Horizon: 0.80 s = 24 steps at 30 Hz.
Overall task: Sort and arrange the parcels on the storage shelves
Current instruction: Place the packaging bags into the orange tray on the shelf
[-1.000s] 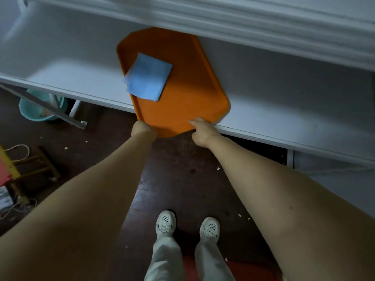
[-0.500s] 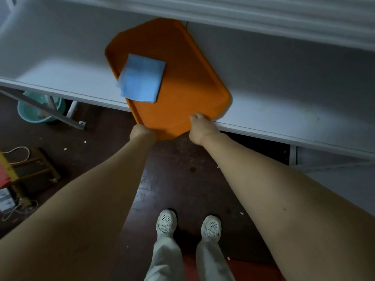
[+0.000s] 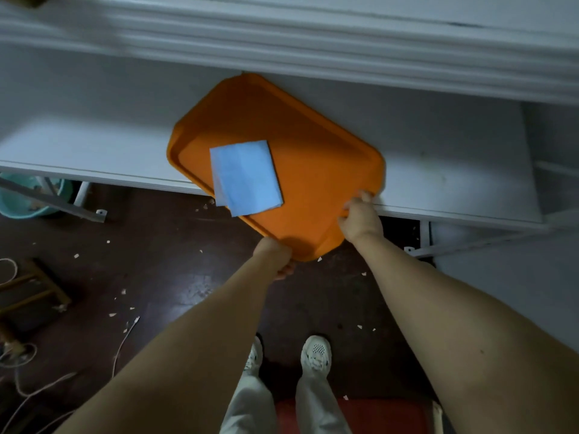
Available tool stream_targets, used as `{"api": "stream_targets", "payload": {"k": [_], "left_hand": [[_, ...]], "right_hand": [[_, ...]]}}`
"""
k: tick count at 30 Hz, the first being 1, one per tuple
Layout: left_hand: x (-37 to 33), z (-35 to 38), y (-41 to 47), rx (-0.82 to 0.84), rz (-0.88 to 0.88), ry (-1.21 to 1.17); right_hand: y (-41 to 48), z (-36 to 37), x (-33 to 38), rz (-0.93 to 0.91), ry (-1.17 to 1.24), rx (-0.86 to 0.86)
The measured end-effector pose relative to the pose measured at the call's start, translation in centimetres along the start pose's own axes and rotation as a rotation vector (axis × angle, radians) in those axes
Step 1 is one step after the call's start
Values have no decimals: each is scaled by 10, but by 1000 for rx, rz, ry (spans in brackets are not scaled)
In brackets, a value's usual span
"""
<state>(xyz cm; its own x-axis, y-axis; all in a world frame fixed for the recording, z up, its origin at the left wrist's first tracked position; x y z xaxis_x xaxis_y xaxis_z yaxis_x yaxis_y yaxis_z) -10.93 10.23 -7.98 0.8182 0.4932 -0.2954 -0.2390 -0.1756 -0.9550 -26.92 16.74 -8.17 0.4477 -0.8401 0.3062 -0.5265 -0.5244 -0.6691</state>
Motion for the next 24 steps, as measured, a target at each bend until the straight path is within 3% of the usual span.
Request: {"api": "stream_targets", "payload": {"k": [4, 6, 9, 15, 19, 24], "left_hand": [[-3, 8, 4, 42, 41, -62], [-2, -3, 9, -48, 76, -192], [-2, -26, 15, -205, 150, -398], [-17, -48, 12, -291, 243, -611], [-22, -58, -3, -339, 265, -711], [-14, -75, -21, -348, 277, -782]], "right_hand": [[-5, -5, -9, 124, 351, -74], [-5, -3, -11, 189, 615, -108], [-6, 5, -12, 226, 885, -1], [-16, 9, -5, 249, 1119, 111], [-24, 7, -3, 387, 1249, 80], [-61, -7, -5, 509, 1204, -10]]}}
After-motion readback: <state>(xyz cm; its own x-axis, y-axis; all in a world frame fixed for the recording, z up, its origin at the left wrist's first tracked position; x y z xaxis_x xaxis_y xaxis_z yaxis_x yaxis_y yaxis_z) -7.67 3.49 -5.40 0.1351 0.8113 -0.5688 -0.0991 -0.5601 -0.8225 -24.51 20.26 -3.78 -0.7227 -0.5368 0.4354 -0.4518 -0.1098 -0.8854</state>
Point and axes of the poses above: each hand's wrist, its own y-axis towards the middle knuckle, its own z-axis out of the palm, x = y × z, the point moved 2 cm from there along y, towards the middle knuckle, and after that the axes turned 13 degrees about x, right-handed, at the moved point
